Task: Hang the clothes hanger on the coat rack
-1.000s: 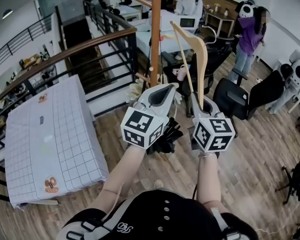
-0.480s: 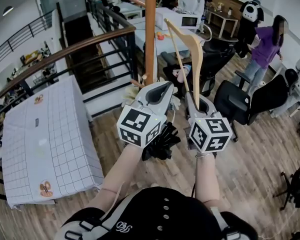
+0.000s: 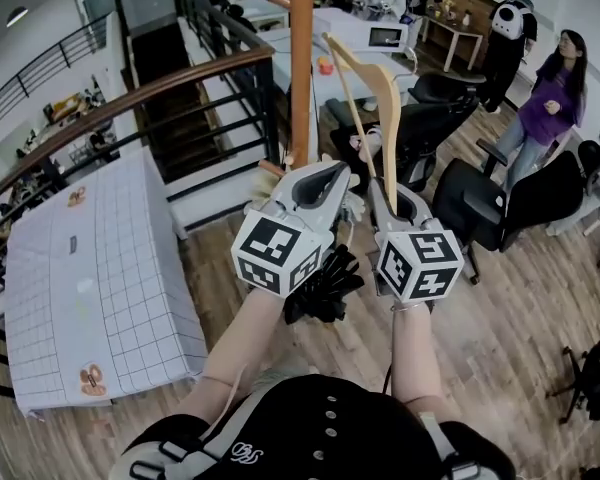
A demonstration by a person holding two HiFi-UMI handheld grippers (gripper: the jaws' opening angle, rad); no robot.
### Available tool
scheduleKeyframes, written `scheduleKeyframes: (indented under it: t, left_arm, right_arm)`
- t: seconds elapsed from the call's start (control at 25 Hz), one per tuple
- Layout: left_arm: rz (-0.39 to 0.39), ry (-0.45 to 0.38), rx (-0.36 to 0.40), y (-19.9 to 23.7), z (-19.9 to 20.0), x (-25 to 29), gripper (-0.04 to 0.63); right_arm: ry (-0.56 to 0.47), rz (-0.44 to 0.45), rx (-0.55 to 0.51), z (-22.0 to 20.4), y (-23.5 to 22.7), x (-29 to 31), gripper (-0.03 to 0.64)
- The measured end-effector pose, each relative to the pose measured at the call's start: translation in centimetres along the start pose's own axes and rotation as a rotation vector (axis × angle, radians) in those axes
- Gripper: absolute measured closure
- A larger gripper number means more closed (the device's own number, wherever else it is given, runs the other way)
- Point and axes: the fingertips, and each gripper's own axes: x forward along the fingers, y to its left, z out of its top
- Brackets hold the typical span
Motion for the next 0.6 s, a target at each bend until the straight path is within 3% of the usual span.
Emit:
scheduleKeyframes:
  t: [0.6]
  left_arm:
    - [-0.047,-0.026,0.004,2.3,1.9,1.2,0.595]
  right_arm:
    - [-0.022,-0.050,-0.003,2.0,0.3,2.4,0.615]
